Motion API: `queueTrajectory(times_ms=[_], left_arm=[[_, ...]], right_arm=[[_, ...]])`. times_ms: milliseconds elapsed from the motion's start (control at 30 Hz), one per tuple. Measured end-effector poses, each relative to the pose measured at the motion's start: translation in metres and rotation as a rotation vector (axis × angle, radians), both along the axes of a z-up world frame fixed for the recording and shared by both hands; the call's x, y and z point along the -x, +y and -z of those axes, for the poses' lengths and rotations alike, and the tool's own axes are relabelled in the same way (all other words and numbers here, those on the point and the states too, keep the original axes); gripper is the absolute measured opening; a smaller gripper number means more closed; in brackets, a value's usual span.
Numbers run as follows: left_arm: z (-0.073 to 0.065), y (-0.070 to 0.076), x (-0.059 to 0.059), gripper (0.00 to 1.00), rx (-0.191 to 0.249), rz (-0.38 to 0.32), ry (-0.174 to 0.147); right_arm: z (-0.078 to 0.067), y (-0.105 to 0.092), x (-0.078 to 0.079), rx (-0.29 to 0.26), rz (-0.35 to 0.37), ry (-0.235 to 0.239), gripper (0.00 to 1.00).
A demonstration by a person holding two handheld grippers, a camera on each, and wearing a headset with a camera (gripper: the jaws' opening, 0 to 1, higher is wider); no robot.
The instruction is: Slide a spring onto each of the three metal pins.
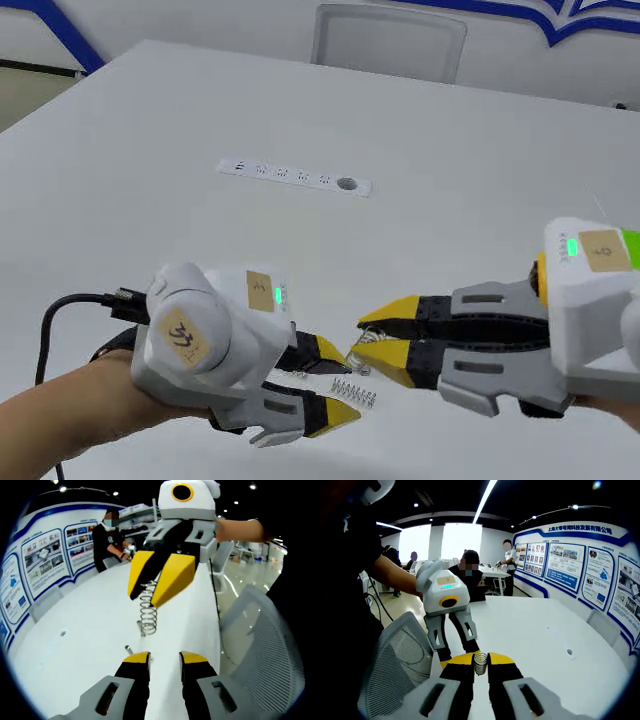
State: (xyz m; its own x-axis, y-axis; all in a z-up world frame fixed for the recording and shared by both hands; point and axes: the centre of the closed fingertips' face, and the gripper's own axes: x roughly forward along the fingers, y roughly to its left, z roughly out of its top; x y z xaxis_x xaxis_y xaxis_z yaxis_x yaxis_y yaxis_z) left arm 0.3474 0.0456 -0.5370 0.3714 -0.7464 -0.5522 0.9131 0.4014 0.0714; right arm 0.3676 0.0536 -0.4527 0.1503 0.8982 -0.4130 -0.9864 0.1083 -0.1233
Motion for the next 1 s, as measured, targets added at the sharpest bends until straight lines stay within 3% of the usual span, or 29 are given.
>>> queueTrajectory(times_ms=[100, 167, 267, 400, 500, 600, 733, 1000], left_arm=[[0.0, 0.007, -0.001, 0.31, 0.025, -0.027, 0.003], [0.001, 0.015, -0.005, 0.37, 0.019, -0.053, -0.011], [0.003, 0.029, -0.008, 0.45, 0.011, -0.088, -0.015], [-0.009, 0.054, -0.029, 0.58, 0.052, -0.21, -0.104], [-0.02, 0.067, -0.039, 0.63, 0.105, -0.271, -0.127], [-0.025, 0.077, -0.044, 0.68, 0.13, -0.306, -0.11], [-0.022, 0.094, -0.049, 0.77, 0.08, -0.344, -0.136], [-0.02, 0.101, -0.053, 0.89, 0.115, -0.383, -0.11]], right_arm=[[-0.001, -0.017, -0.025, 0.021, 0.072, -0.024, 0.1], [0.002, -0.033, -0.046, 0.054, 0.135, -0.05, 0.1], [0.0, -0.056, -0.072, 0.063, 0.221, -0.05, 0.1], [0.005, -0.078, -0.095, 0.087, 0.285, -0.054, 0.1], [0.015, -0.085, -0.103, 0.085, 0.322, -0.028, 0.1], [0.029, -0.088, -0.107, 0.102, 0.337, -0.013, 0.1], [0.043, -0.09, -0.11, 0.11, 0.346, 0.023, 0.1], [0.066, -0.09, -0.114, 0.116, 0.373, 0.068, 0.1]])
